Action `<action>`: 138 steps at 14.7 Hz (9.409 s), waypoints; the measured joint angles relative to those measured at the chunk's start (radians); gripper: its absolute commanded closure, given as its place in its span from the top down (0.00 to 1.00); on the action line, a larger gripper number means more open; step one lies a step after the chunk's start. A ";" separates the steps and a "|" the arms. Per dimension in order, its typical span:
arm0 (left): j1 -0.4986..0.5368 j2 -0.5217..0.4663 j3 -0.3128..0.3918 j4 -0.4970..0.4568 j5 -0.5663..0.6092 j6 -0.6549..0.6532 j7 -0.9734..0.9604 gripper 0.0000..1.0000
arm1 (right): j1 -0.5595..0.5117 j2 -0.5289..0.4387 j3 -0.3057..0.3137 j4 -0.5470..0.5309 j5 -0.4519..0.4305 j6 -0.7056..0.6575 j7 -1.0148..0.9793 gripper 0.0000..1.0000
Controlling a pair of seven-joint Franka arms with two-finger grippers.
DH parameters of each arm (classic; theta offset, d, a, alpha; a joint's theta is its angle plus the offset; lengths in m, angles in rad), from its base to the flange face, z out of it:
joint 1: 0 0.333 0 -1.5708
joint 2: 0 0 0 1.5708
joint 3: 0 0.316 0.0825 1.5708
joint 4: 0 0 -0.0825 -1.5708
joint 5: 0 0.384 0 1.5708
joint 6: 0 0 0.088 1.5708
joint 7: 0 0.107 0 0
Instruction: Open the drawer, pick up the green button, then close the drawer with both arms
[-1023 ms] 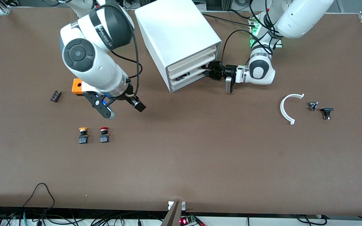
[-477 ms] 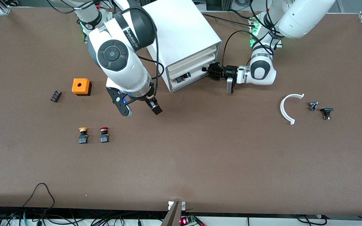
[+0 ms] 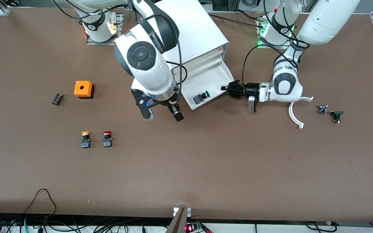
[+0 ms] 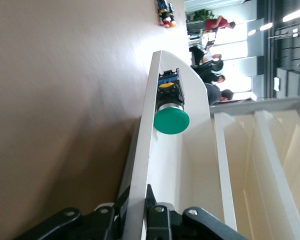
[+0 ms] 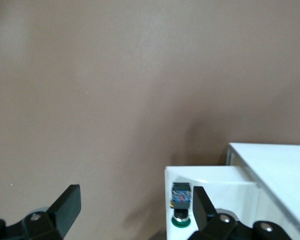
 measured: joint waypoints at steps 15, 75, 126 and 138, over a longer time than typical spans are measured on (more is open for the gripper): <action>0.033 0.022 0.078 0.240 0.364 0.010 -0.237 1.00 | 0.144 0.206 0.016 0.003 0.000 0.277 0.129 0.99; -0.430 -0.064 0.012 0.201 1.394 0.545 -2.324 1.00 | -0.327 0.147 -0.017 -0.218 0.000 0.137 -1.587 0.00; 0.019 -0.450 0.105 0.611 1.395 -0.274 -1.127 1.00 | -0.730 -0.732 0.153 -0.649 -0.142 -0.168 -1.643 0.99; -0.001 -0.569 0.159 0.501 1.391 -0.266 -1.184 1.00 | -0.724 -0.633 0.174 -0.520 -0.205 -0.244 -1.660 1.00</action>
